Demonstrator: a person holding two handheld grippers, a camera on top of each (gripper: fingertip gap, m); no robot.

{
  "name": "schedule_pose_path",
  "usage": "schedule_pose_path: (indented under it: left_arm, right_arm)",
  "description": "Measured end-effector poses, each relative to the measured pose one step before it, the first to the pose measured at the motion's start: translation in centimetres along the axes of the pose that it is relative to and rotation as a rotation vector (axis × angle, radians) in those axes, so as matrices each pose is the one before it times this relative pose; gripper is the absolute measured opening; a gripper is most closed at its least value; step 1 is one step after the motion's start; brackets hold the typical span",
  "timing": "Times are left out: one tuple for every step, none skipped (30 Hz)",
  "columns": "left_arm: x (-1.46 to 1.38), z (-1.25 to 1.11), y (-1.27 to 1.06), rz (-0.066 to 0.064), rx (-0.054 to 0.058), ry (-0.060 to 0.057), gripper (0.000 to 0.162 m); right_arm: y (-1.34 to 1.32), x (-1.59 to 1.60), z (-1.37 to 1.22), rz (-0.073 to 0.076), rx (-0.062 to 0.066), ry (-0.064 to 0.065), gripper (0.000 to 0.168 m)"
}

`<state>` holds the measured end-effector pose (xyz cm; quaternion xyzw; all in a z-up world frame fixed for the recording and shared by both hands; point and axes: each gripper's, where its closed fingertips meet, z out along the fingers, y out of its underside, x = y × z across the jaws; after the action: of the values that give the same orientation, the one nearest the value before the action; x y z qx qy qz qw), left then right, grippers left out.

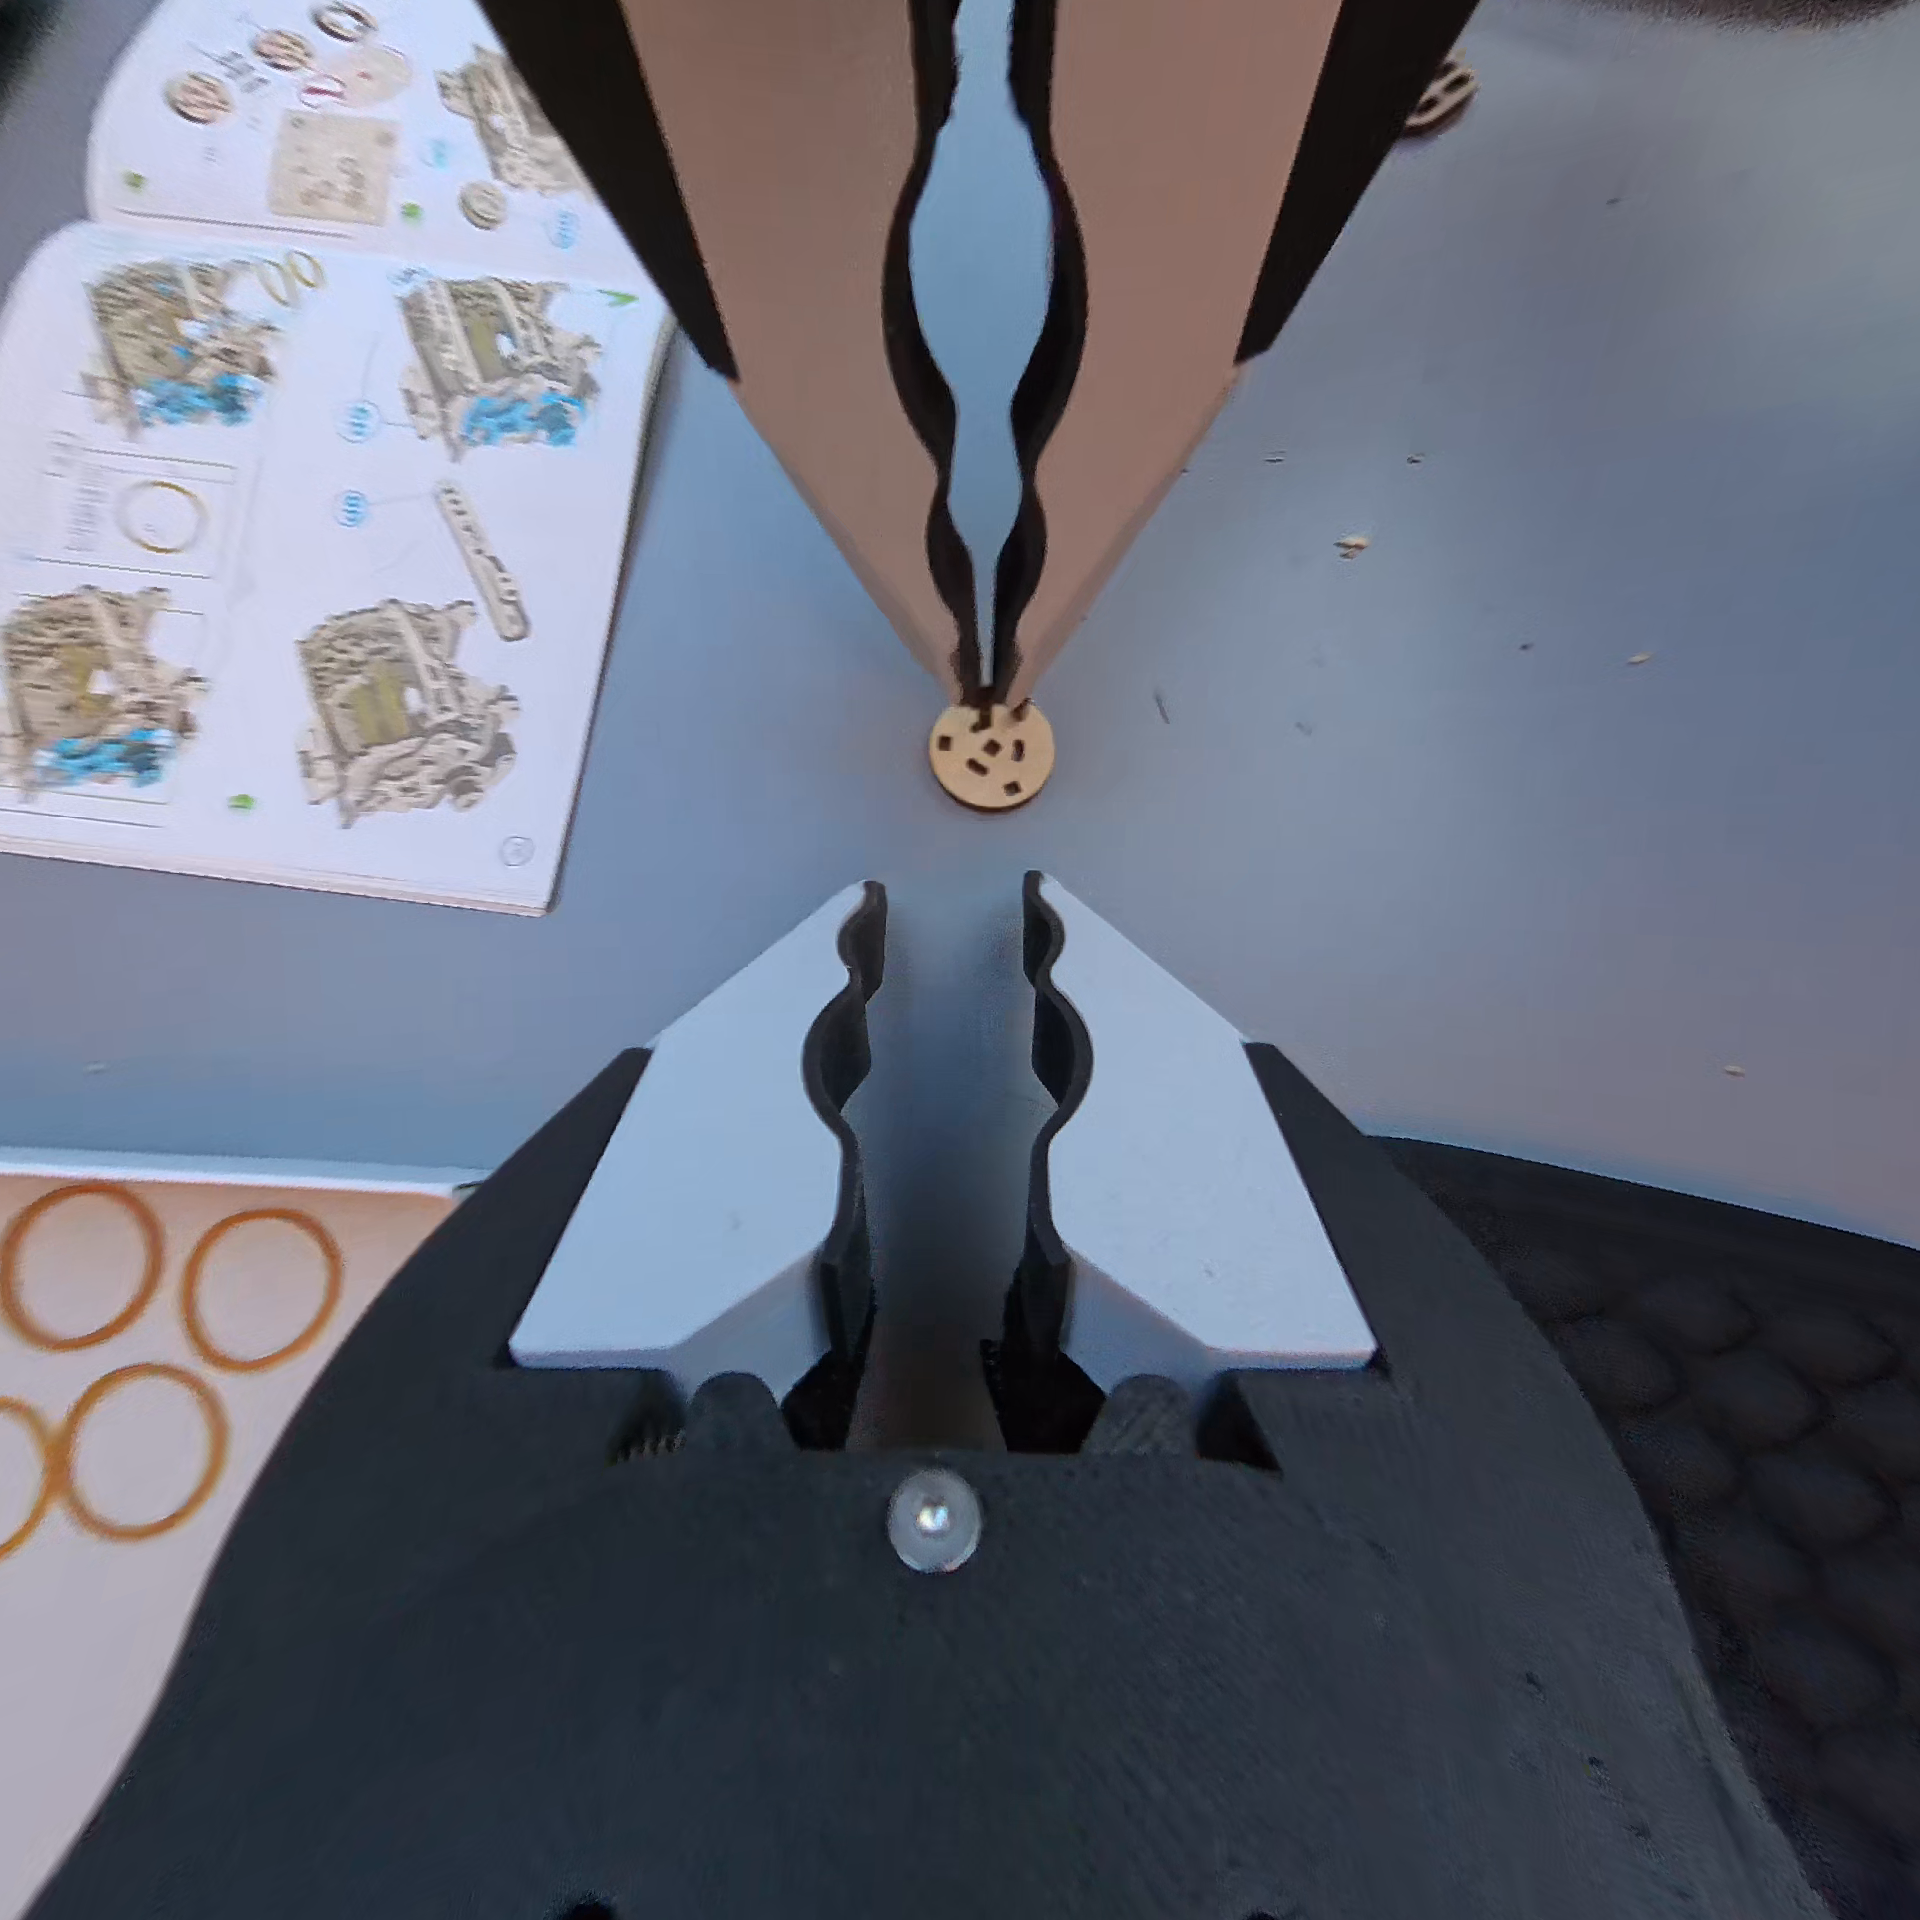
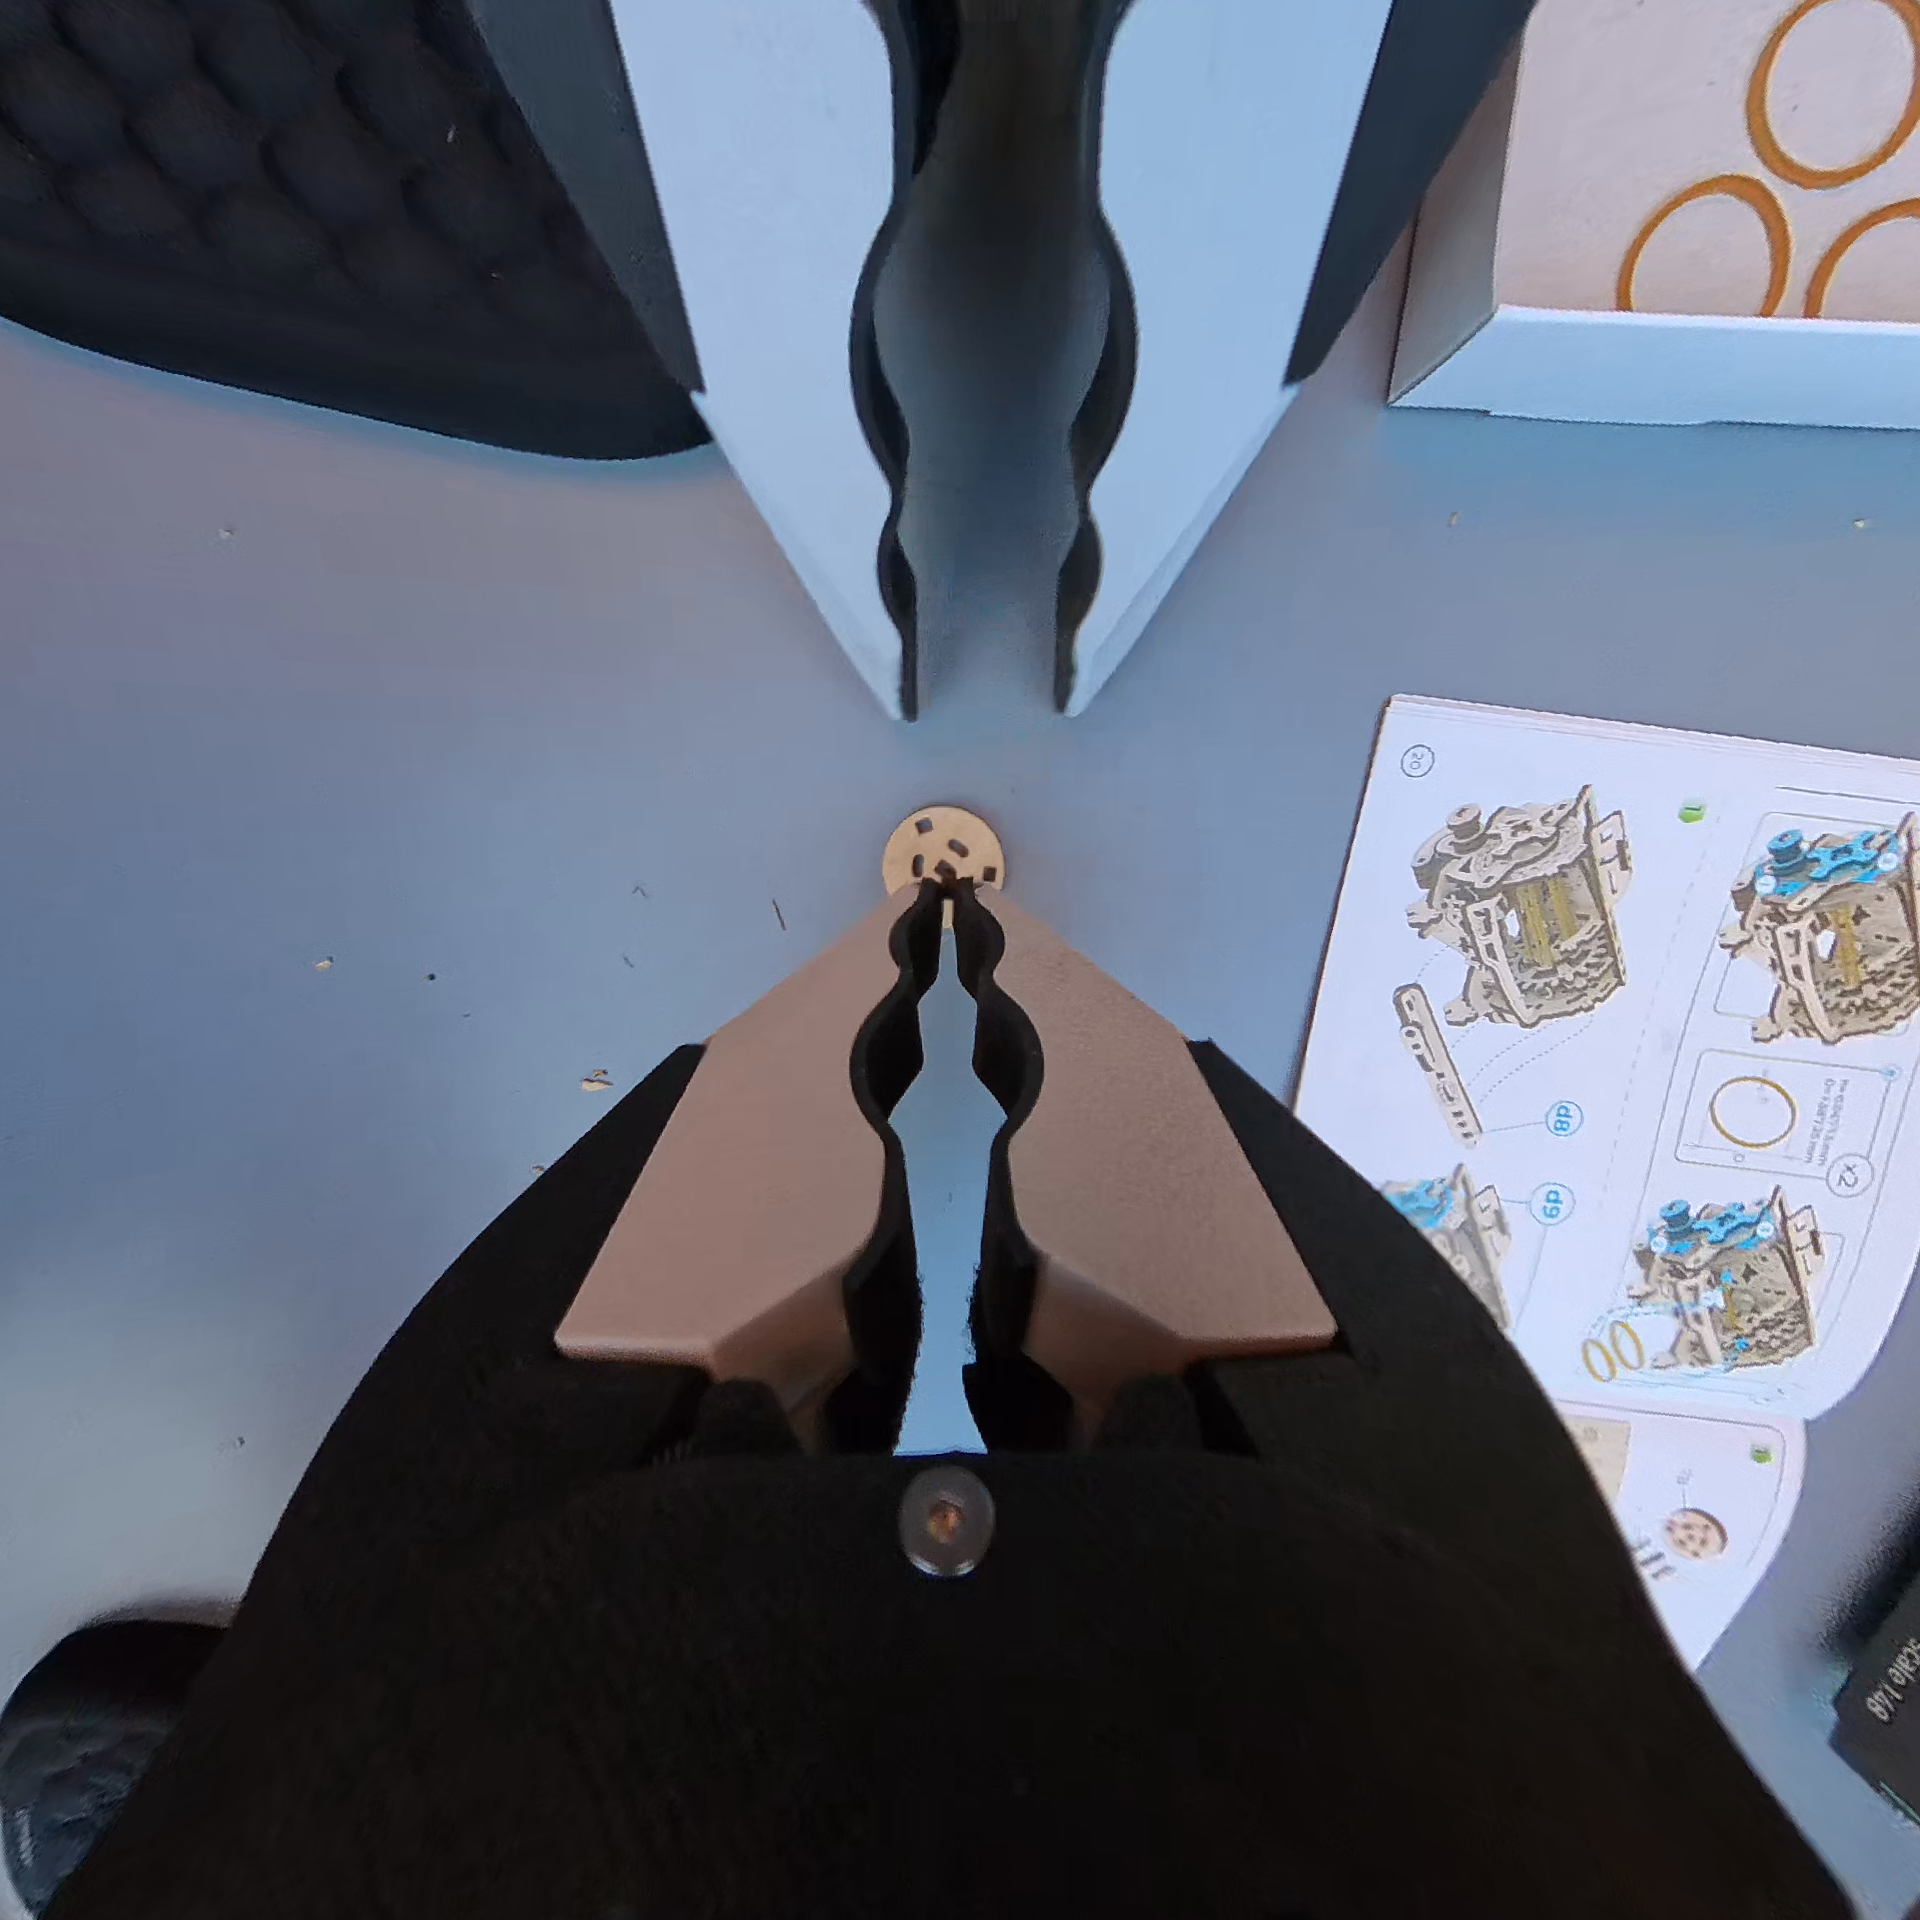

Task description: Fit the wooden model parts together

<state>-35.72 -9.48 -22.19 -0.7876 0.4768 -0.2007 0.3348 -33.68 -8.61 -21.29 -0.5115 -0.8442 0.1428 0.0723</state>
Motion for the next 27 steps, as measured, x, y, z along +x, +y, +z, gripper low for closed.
schedule_pose_path:
  left_arm:
    - [-0.472,-0.297,-0.331,0.0261,-0.0002,-0.0507,0.027]
    - [-0.852,-0.328,-0.356,0.0263,-0.0022,-0.0747,0.027]
    - [-1.172,-0.354,-0.032,0.0382,-0.0263,-0.0980,0.029]
    - [-0.934,-0.301,0.164,0.0565,-0.0376,-0.0878,0.030]
    - [-1.108,-0.307,0.262,0.0685,-0.0418,-0.1020,0.031]
    - [-1.144,-0.266,0.233,0.0730,-0.0386,-0.1040,0.032]
    - [-0.819,-0.186,0.132,0.0681,-0.0270,-0.0811,0.032]
    - [-0.589,-0.096,0.025,0.0526,-0.0168,-0.0617,0.031]
    - [-0.243,-0.006,-0.075,0.0305,-0.0070,-0.0319,0.030]
    - [0.070,0.081,-0.075,0.0085,-0.0035,-0.0037,0.030]
    - [0.107,0.125,-0.045,-0.0064,-0.0017,0.0044,0.031]
    - [0.134,0.114,0.048,-0.0077,-0.0026,0.0087,0.033]
    - [0.028,0.090,0.130,-0.0018,-0.0037,0.0019,0.033]
    - [-0.038,0.066,0.148,0.0002,-0.0034,-0.0024,0.033]
    - [0.002,0.046,0.169,-0.0031,-0.0064,0.0020,0.033]
    - [-0.062,0.045,0.100,-0.0013,-0.0027,-0.0029,0.034]
    - [-0.058,-0.003,0.034,0.0009,0.0006,-0.0034,0.034]
    - [0.048,-0.004,0.038,-0.0045,-0.0003,0.0045,0.033]
    - [0.003,0.007,0.000,-0.0053,0.0017,0.0023,0.033]
    - [-0.004,0.005,0.015,-0.0019,0.0011,0.0008,0.033]
    - [-0.001,-0.004,0.049,-0.0009,-0.0010,0.0011,0.033]
    - [0.045,0.017,0.042,-0.0027,0.0002,0.0037,0.032]
    - [0.053,0.015,0.037,-0.0037,0.0010,0.0046,0.032]
    - [0.023,0.030,0.045,-0.0025,-0.0002,0.0031,0.032]
    - [-0.011,0.025,0.069,0.0002,-0.0014,-0.0006,0.032]
    - [-0.004,0.013,0.087,0.0026,-0.0030,-0.0002,0.032]
    - [0.021,0.008,0.096,0.0019,-0.0036,0.0013,0.032]
  right_arm:
    - [0.119,-0.047,-0.472,0.0043,0.0173,0.0089,0.001]
    - [0.183,-0.058,-0.511,0.0069,0.0202,0.0056,0.001]
    - [0.236,-0.022,-0.524,0.0130,0.0214,0.0040,0.001]
    - [0.326,0.101,-0.505,0.0179,0.0196,0.0060,0.001]
    - [0.373,0.184,-0.437,0.0183,0.0166,0.0073,0.001]
    - [0.405,0.258,-0.382,0.0197,0.0122,0.0066,0.001]
    - [0.447,0.302,-0.305,0.0203,0.0067,0.0060,0.001]
    - [0.335,0.235,-0.237,0.0197,0.0088,0.0005,0.001]
    - [0.230,0.153,-0.174,0.0198,0.0088,-0.0045,0.001]
    - [0.191,0.177,-0.138,0.0147,0.0035,0.0009,0.001]
    - [0.147,0.168,-0.112,0.0063,0.0002,0.0055,0.001]
    - [0.078,0.092,-0.074,0.0016,-0.0017,0.0048,0.001]
    - [-0.034,0.035,-0.050,0.0008,0.0004,0.0037,0.001]
    - [-0.125,-0.030,-0.015,-0.0001,0.0020,0.0007,0.001]
    - [-0.152,-0.098,0.011,-0.0019,0.0000,-0.0021,0.001]
    - [-0.163,-0.100,0.062,-0.0043,-0.0006,-0.0015,0.001]
    - [-0.174,-0.085,0.089,-0.0043,-0.0019,-0.0008,0.001]
    - [-0.141,-0.103,0.137,-0.0037,-0.0046,-0.0036,0.001]
    - [-0.193,-0.091,0.151,-0.0058,-0.0030,-0.0030,0.001]
    - [-0.192,-0.050,0.170,-0.0052,-0.0025,-0.0022,0.001]
    - [-0.167,-0.045,0.177,-0.0031,-0.0047,-0.0043,0.001]
    - [-0.186,-0.028,0.173,-0.0042,-0.0038,-0.0038,0.001]
    - [-0.192,0.002,0.164,-0.0048,-0.0034,-0.0027,0.001]
    - [-0.167,0.024,0.148,-0.0023,-0.0045,-0.0027,0.001]
    - [-0.151,0.004,0.128,-0.0030,-0.0051,-0.0049,0.001]
    - [-0.137,0.053,0.120,-0.0045,-0.0047,-0.0024,0.001]
    - [-0.143,0.073,0.100,-0.0032,-0.0038,-0.0014,0.001]
